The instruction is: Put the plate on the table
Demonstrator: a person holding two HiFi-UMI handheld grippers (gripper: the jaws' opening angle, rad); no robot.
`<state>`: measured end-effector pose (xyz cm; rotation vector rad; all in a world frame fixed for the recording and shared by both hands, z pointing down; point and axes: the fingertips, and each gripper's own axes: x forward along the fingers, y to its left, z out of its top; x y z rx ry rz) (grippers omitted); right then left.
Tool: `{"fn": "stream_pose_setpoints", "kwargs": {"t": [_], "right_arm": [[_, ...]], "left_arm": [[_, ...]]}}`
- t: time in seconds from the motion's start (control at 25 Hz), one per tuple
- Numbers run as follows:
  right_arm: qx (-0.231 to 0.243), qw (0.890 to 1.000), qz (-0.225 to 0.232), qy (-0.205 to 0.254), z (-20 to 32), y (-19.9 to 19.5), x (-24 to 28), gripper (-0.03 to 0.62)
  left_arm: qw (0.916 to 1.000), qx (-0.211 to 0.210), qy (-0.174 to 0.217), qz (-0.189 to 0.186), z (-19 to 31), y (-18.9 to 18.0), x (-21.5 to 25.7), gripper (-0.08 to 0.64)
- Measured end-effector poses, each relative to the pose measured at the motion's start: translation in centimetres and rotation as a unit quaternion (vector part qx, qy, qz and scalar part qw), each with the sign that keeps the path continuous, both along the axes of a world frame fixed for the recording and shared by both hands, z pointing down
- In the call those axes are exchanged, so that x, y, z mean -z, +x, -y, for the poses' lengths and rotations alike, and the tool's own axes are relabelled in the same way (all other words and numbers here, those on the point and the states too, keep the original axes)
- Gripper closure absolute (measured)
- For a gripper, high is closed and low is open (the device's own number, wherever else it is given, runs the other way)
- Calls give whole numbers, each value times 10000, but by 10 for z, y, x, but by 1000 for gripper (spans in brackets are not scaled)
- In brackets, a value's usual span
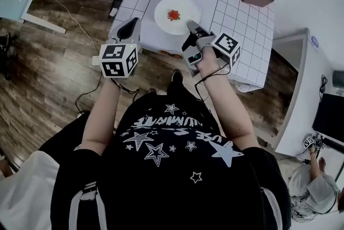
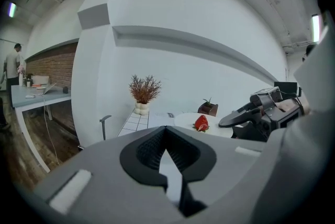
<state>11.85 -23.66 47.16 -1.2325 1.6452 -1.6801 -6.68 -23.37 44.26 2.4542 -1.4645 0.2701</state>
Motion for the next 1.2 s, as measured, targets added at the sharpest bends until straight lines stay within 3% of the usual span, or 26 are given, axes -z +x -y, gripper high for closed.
{"fn": "stream_pose_setpoints", "kwargs": {"t": [0.36,0.56,0.84,1.2], "right_arm": [[568,9983,113,56,78,25,11,571],[1025,9946,83,134,107,25,10,572],[1453,9893,-17,94,129,9,-1,571],[1344,9909,-55,-86,163,-13,-15,571]], "left_arm": [[9986,506,33,144,50,24,18,551],[9931,1161,114,98,65,7,25,551],[9872,1588,-12,179,67,-9,23,551],[9904,1361,-211,157,117,-22,11,551]]}}
